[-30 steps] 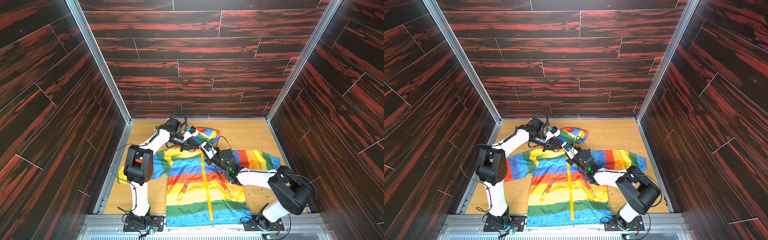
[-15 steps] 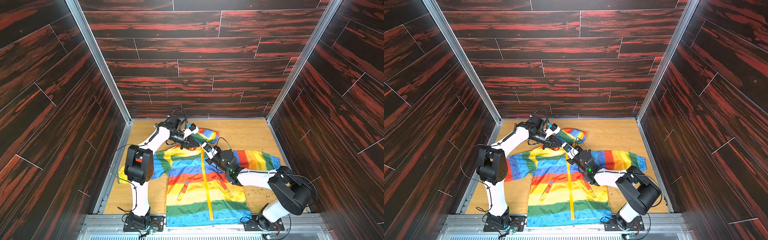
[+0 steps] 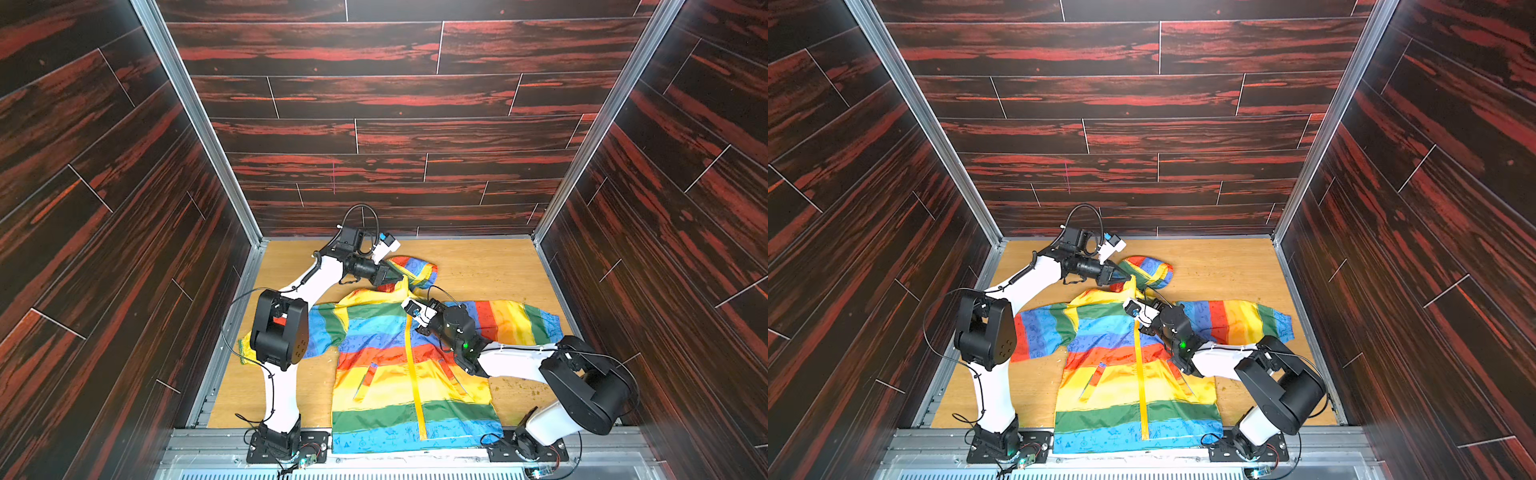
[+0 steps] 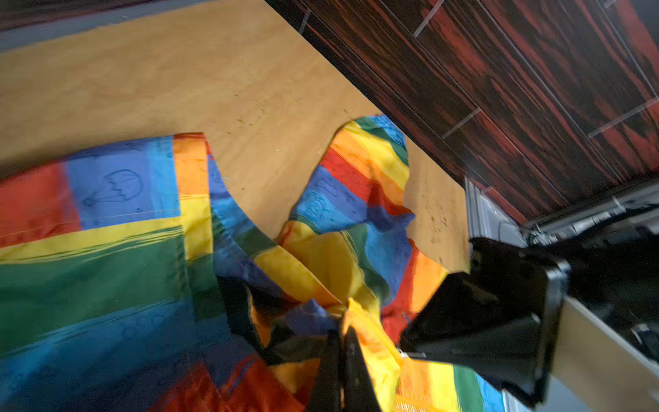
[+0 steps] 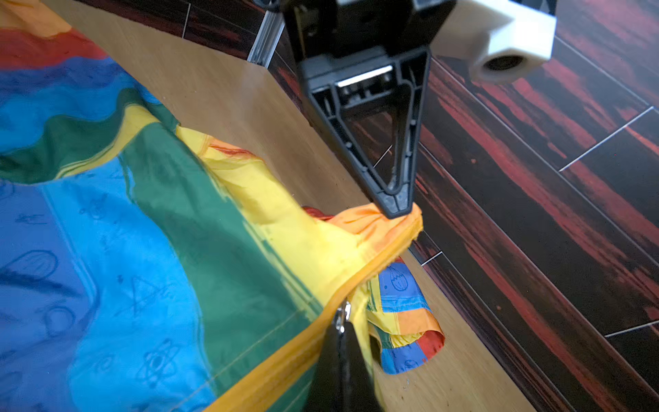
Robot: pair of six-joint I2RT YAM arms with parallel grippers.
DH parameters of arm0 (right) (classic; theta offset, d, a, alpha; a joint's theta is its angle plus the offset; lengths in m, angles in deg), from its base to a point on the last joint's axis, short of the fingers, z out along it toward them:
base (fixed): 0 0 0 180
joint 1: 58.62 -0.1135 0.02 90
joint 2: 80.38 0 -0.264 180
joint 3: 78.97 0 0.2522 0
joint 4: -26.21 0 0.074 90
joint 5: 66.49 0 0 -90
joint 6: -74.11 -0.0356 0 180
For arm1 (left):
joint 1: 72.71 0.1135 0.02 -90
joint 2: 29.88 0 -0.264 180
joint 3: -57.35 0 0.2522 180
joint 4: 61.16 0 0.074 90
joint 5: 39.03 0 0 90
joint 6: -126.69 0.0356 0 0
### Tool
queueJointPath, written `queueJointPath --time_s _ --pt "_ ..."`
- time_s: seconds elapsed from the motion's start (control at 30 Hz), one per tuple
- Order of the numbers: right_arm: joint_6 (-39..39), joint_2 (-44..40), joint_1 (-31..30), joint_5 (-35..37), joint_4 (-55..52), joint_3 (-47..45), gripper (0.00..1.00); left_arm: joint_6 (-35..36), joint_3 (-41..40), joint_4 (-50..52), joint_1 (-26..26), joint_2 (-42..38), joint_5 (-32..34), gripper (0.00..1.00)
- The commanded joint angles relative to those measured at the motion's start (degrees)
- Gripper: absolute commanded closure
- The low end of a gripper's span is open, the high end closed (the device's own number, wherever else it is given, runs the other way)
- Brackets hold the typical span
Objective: Unzip the jacket
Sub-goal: Unzip the zipper on the jacket.
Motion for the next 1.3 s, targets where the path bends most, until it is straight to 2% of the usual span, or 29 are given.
queueJointPath --time_s 0.0,0.23,0.4,0.67,0.93,1.07,1.17,1.27 --pt "3.8 -0.8 -2.5 -2.3 -9.2 -2.6 1.00 -14.2 -0.3 -19.2 1.9 -4.9 9.8 1.00" --pt "6.0 -0.2 -5.4 -1.2 -16.0 -2.8 1.00 -14.5 9.8 -6.9 2.2 -0.3 21.5 1.00" --pt "3.3 -0.7 -9.2 -1.7 -25.2 -1.9 1.00 -15.2 16.7 -2.3 2.8 4.5 29.7 1.00" --pt "-4.6 -4.1 -15.3 -7.4 -43.8 1.9 1.00 -14.2 27.1 4.0 3.6 14.7 33.4 1.00" --pt "-11.9 -6.8 -21.1 -13.4 -55.0 3.9 1.00 -11.2 33.7 7.4 3.6 21.7 38.7 1.00" --pt "-15.7 -7.3 -24.6 -12.8 -59.6 4.7 1.00 -10.2 34.7 7.9 3.6 23.5 39.2 1.00" --pt "-15.7 -8.5 -27.9 -11.0 -60.7 4.3 1.00 -9.7 34.0 7.8 3.6 23.9 39.4 1.00" --pt "-18.6 -7.6 -28.2 -9.8 -63.0 7.1 1.00 -8.6 32.6 7.3 3.6 23.5 38.9 1.00"
